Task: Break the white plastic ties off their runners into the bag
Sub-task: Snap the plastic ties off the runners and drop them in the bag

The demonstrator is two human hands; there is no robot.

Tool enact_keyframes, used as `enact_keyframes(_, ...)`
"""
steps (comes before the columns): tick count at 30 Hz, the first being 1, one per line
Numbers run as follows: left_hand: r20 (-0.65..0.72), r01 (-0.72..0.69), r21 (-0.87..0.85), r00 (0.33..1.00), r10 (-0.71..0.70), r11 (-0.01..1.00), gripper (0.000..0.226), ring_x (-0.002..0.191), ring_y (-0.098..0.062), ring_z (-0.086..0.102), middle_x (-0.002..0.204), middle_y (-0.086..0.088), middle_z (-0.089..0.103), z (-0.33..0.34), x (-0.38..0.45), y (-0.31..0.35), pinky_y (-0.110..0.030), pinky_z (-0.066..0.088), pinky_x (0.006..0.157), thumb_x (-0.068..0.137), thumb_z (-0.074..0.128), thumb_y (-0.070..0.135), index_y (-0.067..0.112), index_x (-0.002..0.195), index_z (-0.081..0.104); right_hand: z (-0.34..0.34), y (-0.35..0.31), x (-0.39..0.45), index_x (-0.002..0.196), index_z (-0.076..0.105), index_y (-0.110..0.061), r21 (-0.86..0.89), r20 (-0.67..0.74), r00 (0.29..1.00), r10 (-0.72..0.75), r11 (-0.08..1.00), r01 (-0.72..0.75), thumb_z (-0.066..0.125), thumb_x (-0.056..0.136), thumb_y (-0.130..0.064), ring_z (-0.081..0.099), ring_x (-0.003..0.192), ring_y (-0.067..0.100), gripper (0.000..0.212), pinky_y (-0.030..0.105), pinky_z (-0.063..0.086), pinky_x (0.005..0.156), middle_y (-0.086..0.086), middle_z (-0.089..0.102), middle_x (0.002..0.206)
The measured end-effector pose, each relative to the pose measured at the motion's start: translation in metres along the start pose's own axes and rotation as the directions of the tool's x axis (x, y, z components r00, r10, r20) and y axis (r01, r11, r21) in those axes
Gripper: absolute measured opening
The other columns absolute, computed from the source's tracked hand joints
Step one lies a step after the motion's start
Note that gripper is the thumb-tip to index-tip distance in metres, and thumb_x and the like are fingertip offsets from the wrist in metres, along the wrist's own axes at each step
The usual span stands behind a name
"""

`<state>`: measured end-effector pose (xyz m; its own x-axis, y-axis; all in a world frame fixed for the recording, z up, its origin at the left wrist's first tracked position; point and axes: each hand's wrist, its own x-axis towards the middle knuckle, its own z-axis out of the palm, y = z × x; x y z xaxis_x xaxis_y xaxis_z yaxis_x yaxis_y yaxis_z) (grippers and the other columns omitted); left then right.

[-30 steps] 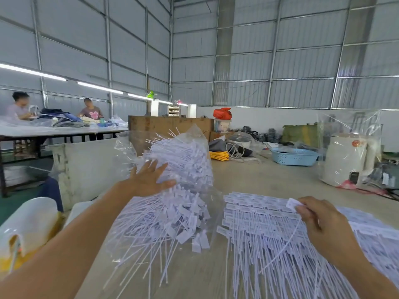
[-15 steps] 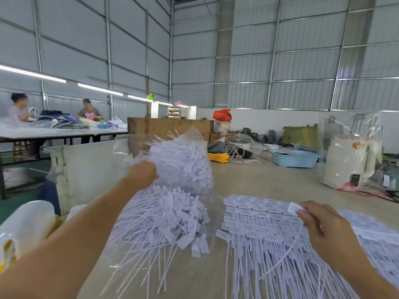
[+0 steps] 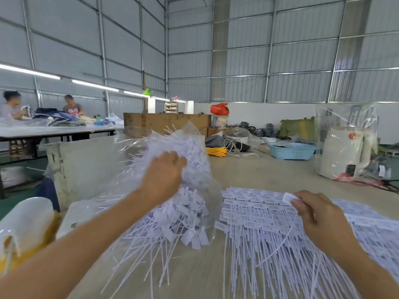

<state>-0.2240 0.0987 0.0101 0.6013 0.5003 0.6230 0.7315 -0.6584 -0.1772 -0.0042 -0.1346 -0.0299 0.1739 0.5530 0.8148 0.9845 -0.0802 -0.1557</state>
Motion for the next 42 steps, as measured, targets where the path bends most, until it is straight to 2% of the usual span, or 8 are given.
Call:
enact_keyframes(5, 0.520, -0.209, -0.070, 0.827, 0.214, 0.975, 0.049, 0.109, -0.027, 0.049, 0.111, -0.010, 0.059, 0.031, -0.062, 0.054, -0.036, 0.038, 0.088, 0.089, 0.045, 0.057, 0.014, 0.103, 0.063, 0.001, 0.005, -0.002, 0.085, 0.068, 0.002, -0.009, 0.000, 0.999, 0.040, 0.999, -0.040, 0.066, 0.079, 0.008, 0.042, 0.055, 0.022, 0.009, 0.027, 0.034, 0.049, -0.025, 0.034, 0.064)
enact_keyframes(12, 0.494, -0.314, 0.173, 0.848, 0.194, 0.933, 0.034, 0.109, -0.027, 0.050, 0.118, -0.007, 0.055, 0.030, -0.044, 0.047, -0.037, 0.027, 0.081, 0.097, 0.038, 0.033, 0.012, 0.109, 0.061, 0.008, 0.015, -0.001, 0.094, 0.066, 0.000, 0.029, 0.023, 0.991, 0.130, 0.991, -0.130, 0.056, 0.090, -0.004, 0.042, 0.068, 0.021, 0.012, 0.030, 0.030, 0.061, -0.017, 0.037, 0.067)
enact_keyframes(16, 0.272, -0.214, -0.257, 0.919, 0.284, 0.942, 0.041, 0.104, -0.009, 0.054, 0.115, 0.010, 0.056, 0.013, -0.030, 0.070, -0.026, 0.035, 0.086, 0.090, 0.046, 0.058, 0.028, 0.113, 0.061, 0.015, 0.019, 0.000, 0.114, 0.060, -0.006, 0.129, 0.119, 0.981, 0.152, 0.977, -0.167, 0.043, 0.098, -0.010, 0.043, 0.082, 0.017, 0.024, 0.027, 0.028, 0.066, -0.014, 0.043, 0.080)
enact_keyframes(18, 0.029, -0.154, -0.654, 0.973, 0.228, 0.741, 0.033, 0.086, 0.001, 0.056, 0.103, 0.014, 0.060, 0.003, -0.022, 0.101, -0.013, 0.040, 0.075, 0.087, 0.055, 0.052, 0.027, 0.107, 0.064, 0.016, 0.018, -0.001, 0.119, 0.057, -0.011, 0.204, 0.141, 0.974, 0.176, 0.958, -0.203, 0.041, 0.098, -0.011, 0.046, 0.085, 0.016, 0.026, 0.022, 0.031, 0.070, -0.010, 0.050, 0.088)
enact_keyframes(21, 0.098, 0.013, -0.923, 0.975, 0.202, 0.385, 0.031, 0.075, 0.001, 0.059, 0.086, 0.014, 0.065, -0.006, -0.008, 0.152, -0.019, 0.048, 0.073, 0.084, 0.057, 0.052, 0.025, 0.095, 0.067, 0.016, 0.018, -0.002, 0.114, 0.050, -0.024, 0.282, 0.145, 0.965, 0.220, 0.925, -0.254, 0.043, 0.098, -0.012, 0.054, 0.082, 0.007, 0.022, 0.011, 0.036, 0.066, 0.002, 0.059, 0.098)
enact_keyframes(33, 0.363, 0.291, -0.834, 0.929, -0.069, -0.470, 0.023, 0.055, -0.011, 0.065, 0.062, -0.002, 0.068, 0.023, 0.001, 0.198, -0.020, 0.052, 0.052, 0.095, 0.053, 0.014, 0.007, 0.076, 0.063, 0.024, 0.038, -0.009, 0.117, 0.058, -0.015, 0.181, 0.258, 0.932, 0.256, 0.934, -0.307, 0.044, 0.099, -0.025, 0.055, 0.098, 0.017, 0.025, 0.022, 0.039, 0.078, 0.001, 0.062, 0.108)
enact_keyframes(38, 0.363, 0.332, -0.774, 0.931, 0.051, -0.539, 0.009, 0.050, -0.007, 0.060, 0.062, -0.001, 0.067, 0.025, -0.006, 0.198, -0.018, 0.050, 0.051, 0.091, 0.057, 0.011, 0.008, 0.090, 0.066, 0.015, 0.035, -0.003, 0.092, 0.064, -0.009, 0.114, 0.012, 0.980, 0.198, 0.973, -0.198, 0.062, 0.089, -0.016, 0.055, 0.078, 0.019, 0.009, 0.029, 0.040, 0.069, 0.003, 0.060, 0.088)
enact_keyframes(42, 0.221, 0.193, -0.918, 0.974, -0.043, -0.346, 0.008, 0.041, -0.009, 0.044, 0.060, 0.001, 0.061, 0.030, -0.006, 0.196, -0.018, 0.036, 0.041, 0.095, 0.053, 0.011, 0.011, 0.095, 0.062, 0.011, 0.031, 0.000, 0.092, 0.064, -0.011, -0.141, 0.001, 0.996, 0.089, 0.986, -0.088, 0.061, 0.089, -0.024, 0.059, 0.074, 0.026, 0.013, 0.033, 0.043, 0.065, 0.004, 0.065, 0.086)
